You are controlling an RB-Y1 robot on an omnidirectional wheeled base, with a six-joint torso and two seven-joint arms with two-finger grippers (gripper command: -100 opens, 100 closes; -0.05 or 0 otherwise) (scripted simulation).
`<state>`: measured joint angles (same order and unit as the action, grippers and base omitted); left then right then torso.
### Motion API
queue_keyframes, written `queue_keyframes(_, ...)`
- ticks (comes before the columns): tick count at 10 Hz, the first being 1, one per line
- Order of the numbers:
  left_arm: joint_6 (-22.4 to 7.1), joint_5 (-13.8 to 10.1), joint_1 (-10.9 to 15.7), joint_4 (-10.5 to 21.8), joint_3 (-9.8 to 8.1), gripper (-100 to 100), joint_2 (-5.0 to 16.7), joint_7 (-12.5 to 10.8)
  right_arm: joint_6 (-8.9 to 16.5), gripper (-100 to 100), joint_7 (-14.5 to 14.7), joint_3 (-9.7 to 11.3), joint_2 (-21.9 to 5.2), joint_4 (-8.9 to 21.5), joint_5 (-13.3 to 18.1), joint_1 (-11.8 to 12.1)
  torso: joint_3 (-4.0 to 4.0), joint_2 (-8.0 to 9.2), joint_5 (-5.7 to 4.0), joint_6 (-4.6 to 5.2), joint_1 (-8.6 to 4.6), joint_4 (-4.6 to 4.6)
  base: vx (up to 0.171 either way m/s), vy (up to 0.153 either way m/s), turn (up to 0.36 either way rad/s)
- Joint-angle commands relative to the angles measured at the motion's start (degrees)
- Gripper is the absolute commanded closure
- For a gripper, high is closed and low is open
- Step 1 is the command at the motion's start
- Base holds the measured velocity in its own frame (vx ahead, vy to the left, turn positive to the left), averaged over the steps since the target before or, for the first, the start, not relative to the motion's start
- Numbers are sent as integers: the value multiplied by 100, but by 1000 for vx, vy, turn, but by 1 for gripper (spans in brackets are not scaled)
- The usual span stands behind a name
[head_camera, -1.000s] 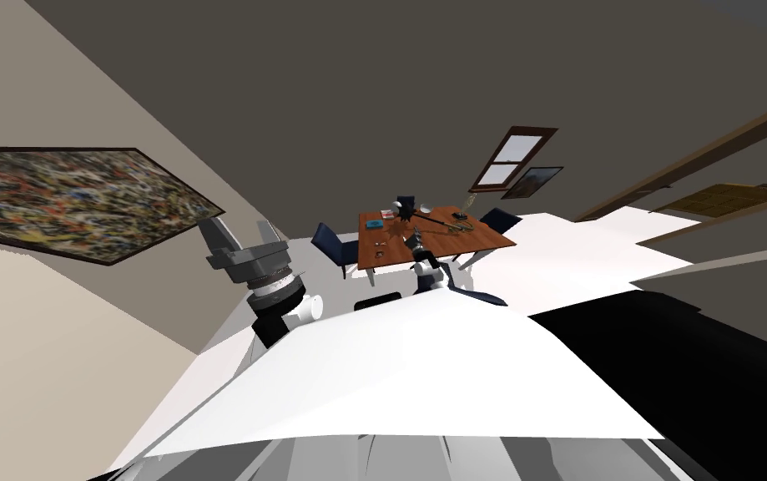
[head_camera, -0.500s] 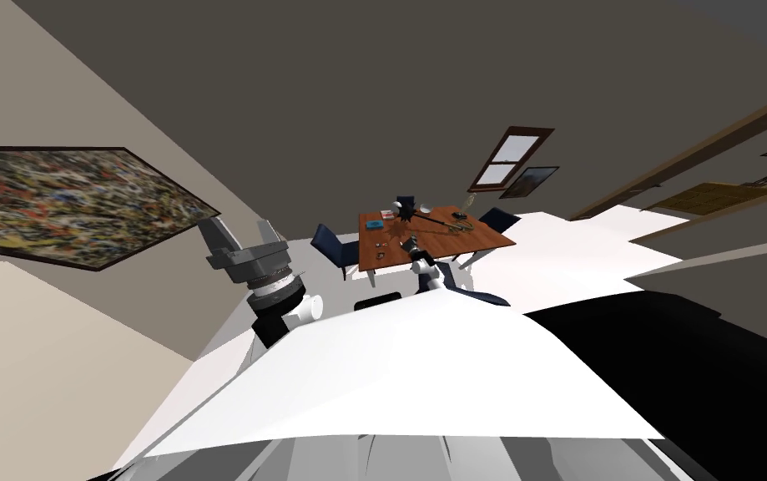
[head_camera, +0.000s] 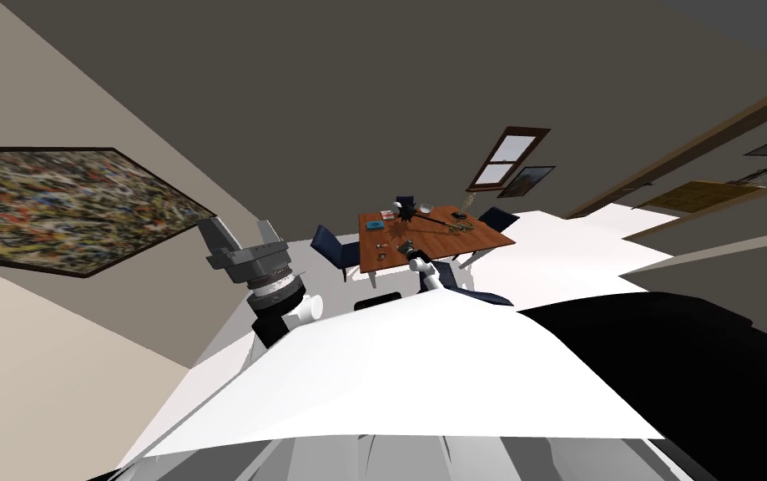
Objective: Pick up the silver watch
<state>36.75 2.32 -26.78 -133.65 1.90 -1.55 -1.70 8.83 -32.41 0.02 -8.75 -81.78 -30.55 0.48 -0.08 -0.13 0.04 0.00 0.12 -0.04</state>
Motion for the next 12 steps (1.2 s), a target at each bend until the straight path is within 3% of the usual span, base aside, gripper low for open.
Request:
queue_keyframes(1, 0, 0, 0, 0, 0, 0, 0, 0, 252, -100, -211, -29, 40, 261, -136, -127, 0, 0, 0, 0, 0, 0, 21, 35, -26)
queue_keyframes(2, 0, 0, 0, 0, 0, 0, 0, 0, 252, -100, -211, -29, 40, 261, -136, -127, 2, 3, -1, 1, -1, 0, 14, 23, -16)
queue_keyframes(3, 0, 0, 0, 0, 0, 0, 0, 0, 423, -100, -377, -34, 67, 505, -258, -252, 3, 5, -1, 0, -5, 2, 22, 25, -29)
queue_keyframes(6, 0, 0, 0, 0, 0, 0, 0, 0, 588, -100, -538, -38, 94, 743, -376, -373, 3, 4, -1, 0, -4, 1, 18, 24, -19)
queue_keyframes(9, 0, 0, 0, 0, 0, 0, 0, 0, 1047, -100, -982, -50, 168, 1361, -701, -708, 2, 2, 0, 1, 0, 1, 29, 37, -38)
queue_keyframes(10, 0, 0, 0, 0, 0, 0, 0, 0, 1047, -100, -982, -50, 168, 1407, -701, -708, -1, -2, 1, 0, 3, 0, 28, 33, -12)
queue_keyframes(12, 0, 0, 0, 0, 0, 0, 0, 0, 1315, -100, -1241, -57, 214, 1792, -891, -897, 1, 2, -1, 0, -4, 1, 24, 30, -27)
